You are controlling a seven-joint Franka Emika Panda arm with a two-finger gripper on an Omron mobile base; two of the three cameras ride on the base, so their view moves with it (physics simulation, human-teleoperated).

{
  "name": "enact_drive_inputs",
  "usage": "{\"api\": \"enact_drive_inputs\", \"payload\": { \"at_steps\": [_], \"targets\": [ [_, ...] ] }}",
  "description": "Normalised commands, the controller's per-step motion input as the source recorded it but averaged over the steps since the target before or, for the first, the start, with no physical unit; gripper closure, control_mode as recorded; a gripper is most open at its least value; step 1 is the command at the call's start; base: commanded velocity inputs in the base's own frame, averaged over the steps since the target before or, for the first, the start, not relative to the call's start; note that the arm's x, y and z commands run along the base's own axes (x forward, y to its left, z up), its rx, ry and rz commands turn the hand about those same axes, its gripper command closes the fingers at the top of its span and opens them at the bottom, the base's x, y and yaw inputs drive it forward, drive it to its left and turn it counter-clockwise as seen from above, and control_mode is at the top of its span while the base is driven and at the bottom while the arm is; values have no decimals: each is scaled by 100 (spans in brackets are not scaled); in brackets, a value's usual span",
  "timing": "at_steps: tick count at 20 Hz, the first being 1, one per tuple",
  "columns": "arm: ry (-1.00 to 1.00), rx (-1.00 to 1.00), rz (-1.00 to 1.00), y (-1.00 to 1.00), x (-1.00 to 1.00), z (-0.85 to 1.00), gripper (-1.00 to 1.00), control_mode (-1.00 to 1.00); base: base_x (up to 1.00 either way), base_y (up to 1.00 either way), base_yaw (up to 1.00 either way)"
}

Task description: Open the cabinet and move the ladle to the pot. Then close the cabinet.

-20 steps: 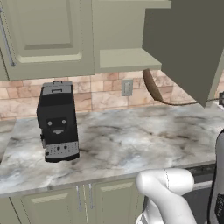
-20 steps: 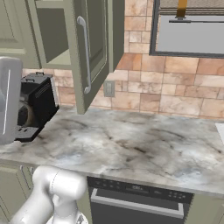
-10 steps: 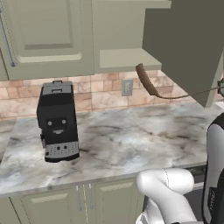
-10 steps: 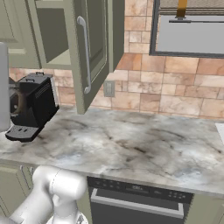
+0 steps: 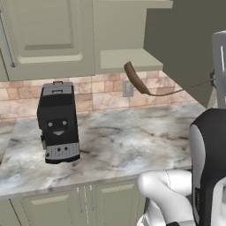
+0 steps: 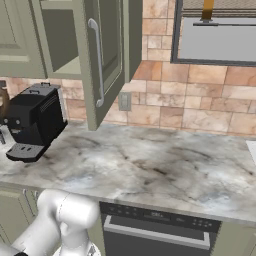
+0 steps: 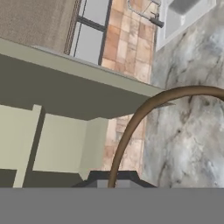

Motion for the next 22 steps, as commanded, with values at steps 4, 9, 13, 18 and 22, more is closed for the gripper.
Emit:
{"api": "enact_drive_inputs", "payload": {
  "at_steps": [4,9,13,18,22],
  "targets": [
    [-8,-5,0,0,-1,6,100,-100,0,0,0],
    [-2,0,0,0,-10,2,100,100,-75,0,-1],
    [0,0,0,0,0,0,100,100,-100,-1,-2],
    [0,0,0,0,0,0,100,100,-100,-50,-1],
    [0,0,0,0,0,0,100,100,-73,-100,0]
  ]
}}
